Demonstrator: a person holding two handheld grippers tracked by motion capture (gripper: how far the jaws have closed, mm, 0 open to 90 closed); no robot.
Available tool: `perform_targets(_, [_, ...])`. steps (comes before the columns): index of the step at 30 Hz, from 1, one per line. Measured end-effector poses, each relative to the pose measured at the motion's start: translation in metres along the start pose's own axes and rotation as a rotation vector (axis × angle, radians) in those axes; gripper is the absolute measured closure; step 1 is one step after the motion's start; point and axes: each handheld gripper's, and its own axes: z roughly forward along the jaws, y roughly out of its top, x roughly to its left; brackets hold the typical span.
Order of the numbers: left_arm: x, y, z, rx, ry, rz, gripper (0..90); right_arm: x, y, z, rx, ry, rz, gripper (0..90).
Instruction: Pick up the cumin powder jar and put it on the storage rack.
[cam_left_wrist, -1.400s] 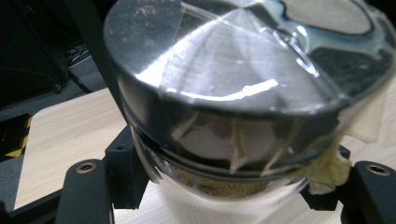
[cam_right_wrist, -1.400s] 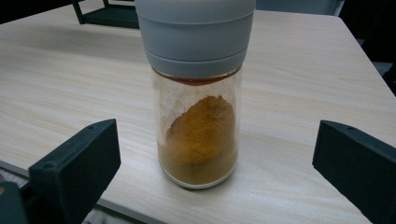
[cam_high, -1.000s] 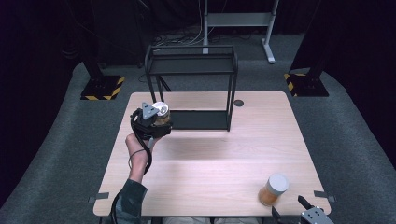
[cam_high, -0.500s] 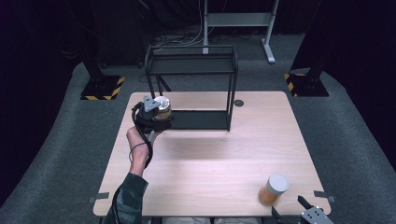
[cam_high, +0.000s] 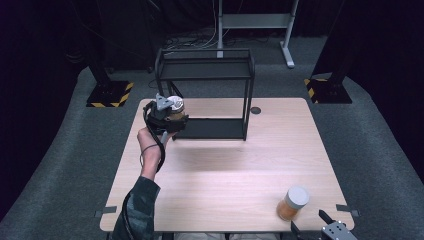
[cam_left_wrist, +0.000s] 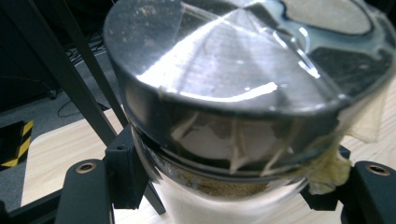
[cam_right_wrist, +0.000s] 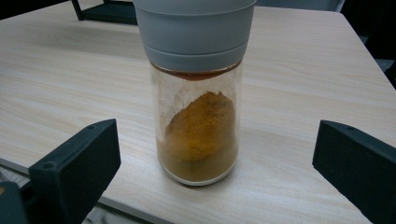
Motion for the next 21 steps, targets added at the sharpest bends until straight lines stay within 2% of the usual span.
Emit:
perform_targets(12, [0.003, 0.01, 0.0, -0.005, -0.007, -0.006, 30.4, 0.0, 0.0, 0.0, 0.002, -0.001, 0.002, 0.0])
perform_targets(21, [0.0, 0.023, -0.005, -0.022, -0.011, 0.011, 30.4, 0.002, 0.001, 0.002, 0.009, 0.0, -0.003, 0.0])
